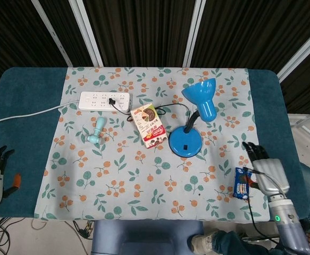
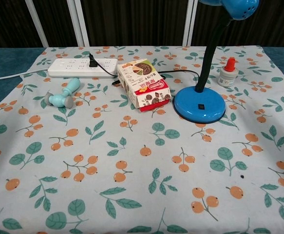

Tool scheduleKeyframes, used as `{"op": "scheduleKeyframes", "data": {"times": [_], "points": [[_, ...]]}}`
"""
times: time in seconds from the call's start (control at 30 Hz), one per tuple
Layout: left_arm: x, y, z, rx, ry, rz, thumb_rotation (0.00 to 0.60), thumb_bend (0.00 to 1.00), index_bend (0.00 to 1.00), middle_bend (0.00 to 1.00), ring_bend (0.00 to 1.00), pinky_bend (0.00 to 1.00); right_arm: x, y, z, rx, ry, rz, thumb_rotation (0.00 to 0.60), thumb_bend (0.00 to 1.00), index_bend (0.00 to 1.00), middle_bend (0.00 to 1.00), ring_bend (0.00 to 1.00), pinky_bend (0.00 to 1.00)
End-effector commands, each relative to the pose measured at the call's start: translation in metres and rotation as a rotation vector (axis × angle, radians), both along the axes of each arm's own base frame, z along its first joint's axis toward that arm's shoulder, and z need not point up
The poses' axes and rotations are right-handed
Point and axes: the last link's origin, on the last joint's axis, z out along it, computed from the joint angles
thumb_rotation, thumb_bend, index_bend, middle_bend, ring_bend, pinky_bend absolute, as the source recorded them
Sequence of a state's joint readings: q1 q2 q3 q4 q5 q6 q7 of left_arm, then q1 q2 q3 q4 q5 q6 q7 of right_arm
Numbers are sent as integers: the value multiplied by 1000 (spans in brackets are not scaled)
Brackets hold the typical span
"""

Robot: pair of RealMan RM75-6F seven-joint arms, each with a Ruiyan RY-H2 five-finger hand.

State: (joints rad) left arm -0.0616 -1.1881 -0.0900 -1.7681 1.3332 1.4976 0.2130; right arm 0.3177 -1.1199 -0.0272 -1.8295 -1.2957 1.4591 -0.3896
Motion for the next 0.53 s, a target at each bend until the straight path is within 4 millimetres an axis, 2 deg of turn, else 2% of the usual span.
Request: {"op": "scheduleKeyframes", "data": {"times": [0.03,0.17,0.3,0.53], "points": [[1,1,0,-5,6,0,600,441,157,44,34,88,-40,43,20,-57,18,-8,600,216,8,118,122,0],[3,1,0,-9,11,4,600,441,156,44,34,88,-56,56,26,-82,5,-24,600,209,13,100,107,0],[3,1,0,-11,15,7,600,441,156,44,34,88,-55,54,31,-121,8,17,600,209,11,99,105,0],[2,1,1,-6,15,2,600,441,156,44,34,88,-60,55,28,-101,25,1,600,210,11,99,92,0]]}}
